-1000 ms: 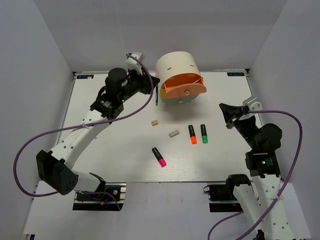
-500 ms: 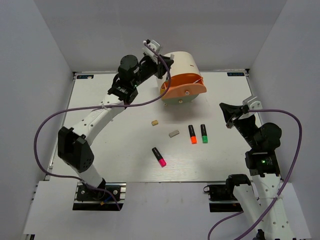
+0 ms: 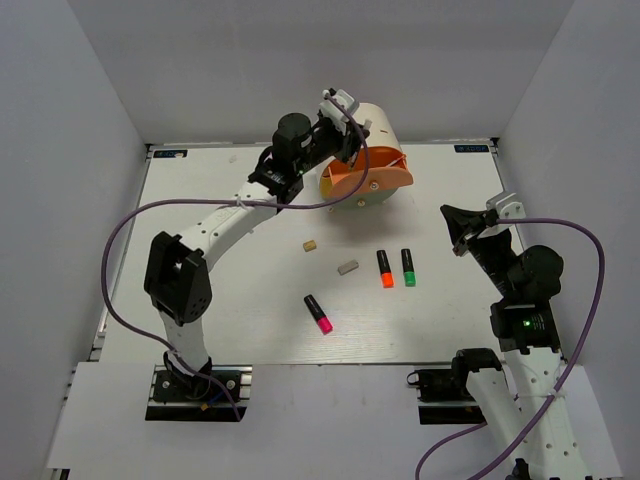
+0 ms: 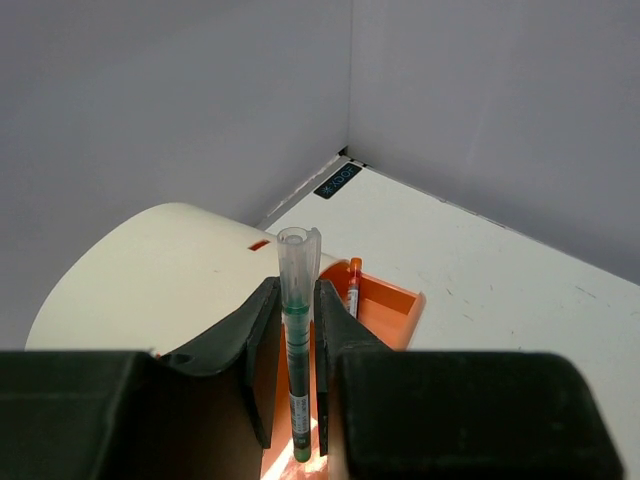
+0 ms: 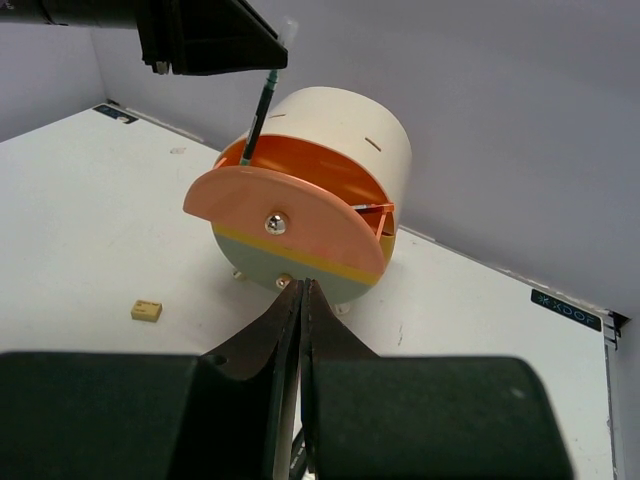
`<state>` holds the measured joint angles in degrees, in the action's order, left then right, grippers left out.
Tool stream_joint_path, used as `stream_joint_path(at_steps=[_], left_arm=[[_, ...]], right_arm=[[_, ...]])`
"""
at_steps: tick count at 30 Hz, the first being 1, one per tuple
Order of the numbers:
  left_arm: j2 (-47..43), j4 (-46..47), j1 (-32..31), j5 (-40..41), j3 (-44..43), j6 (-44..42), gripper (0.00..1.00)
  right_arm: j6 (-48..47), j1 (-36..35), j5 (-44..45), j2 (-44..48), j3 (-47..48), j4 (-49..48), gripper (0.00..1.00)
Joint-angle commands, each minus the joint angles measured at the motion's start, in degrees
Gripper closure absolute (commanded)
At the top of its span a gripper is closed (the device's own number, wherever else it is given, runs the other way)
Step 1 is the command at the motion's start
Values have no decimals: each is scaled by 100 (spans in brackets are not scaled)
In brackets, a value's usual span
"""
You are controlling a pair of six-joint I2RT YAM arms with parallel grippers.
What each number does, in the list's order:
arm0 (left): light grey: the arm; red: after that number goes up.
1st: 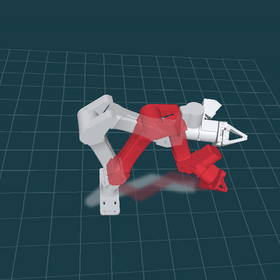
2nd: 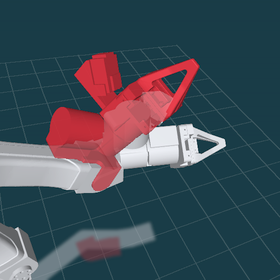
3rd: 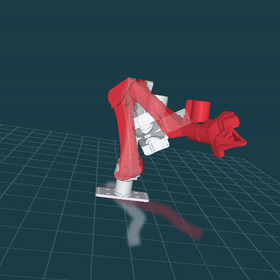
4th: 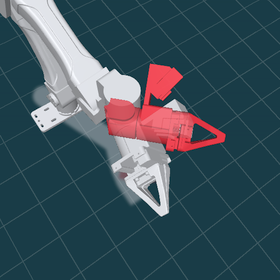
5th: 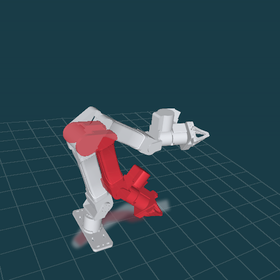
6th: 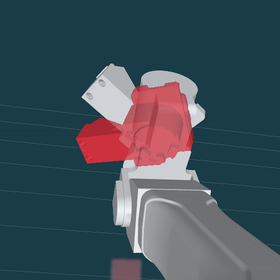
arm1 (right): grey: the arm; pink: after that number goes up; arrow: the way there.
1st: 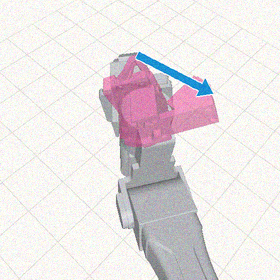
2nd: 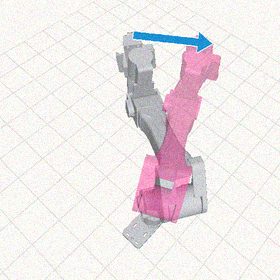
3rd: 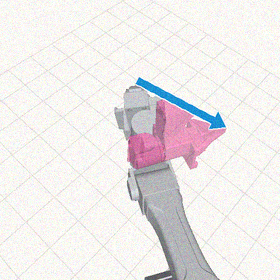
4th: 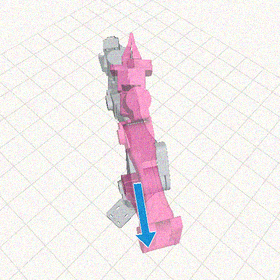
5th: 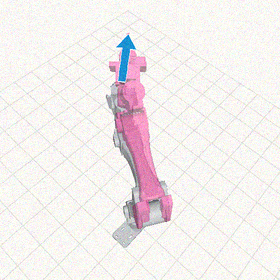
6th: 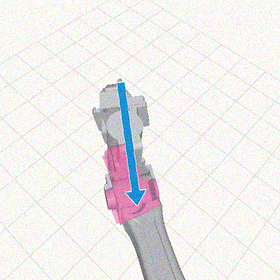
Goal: Sort the stationery into containers
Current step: Place the pen in the drawer.
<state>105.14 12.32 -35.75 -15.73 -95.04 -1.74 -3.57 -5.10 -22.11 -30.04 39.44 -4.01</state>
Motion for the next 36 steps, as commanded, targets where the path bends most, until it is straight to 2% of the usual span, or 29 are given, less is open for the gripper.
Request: stream_joint_path(at_steps=[1, 5, 13, 19, 21, 23, 27, 32, 36], left_arm=[[14, -97, -107, 263, -365, -212, 78], [252, -422, -169, 491, -733, -345, 71], [621, -1100, -292, 597, -1393, -660, 69], [674, -1293, -345, 711, -1447, -714, 62], [674, -1363, -345, 711, -1508, -775, 54], [674, -1425, -345, 764, -1508, -775, 38], [613, -1478, -398, 764, -1508, -775, 27], [289, -1417, -451, 764, -1508, -775, 26], [-272, -1364, -451, 703, -1106, -706, 27]], right_arm=[[-64, 18, 119, 42, -33, -153, 94], [-56, 9, 119, 60, -33, -153, 94], [-64, 18, 145, 77, -33, -135, 94], [-56, 18, 145, 104, -33, -135, 94], [-64, 9, 145, 69, -59, -153, 94], [-56, 18, 145, 78, -51, -144, 94], [-64, 18, 163, 77, -59, -161, 94], [-73, 27, 189, 60, -59, -179, 94], [-152, 18, 460, -71, -86, -241, 94]])
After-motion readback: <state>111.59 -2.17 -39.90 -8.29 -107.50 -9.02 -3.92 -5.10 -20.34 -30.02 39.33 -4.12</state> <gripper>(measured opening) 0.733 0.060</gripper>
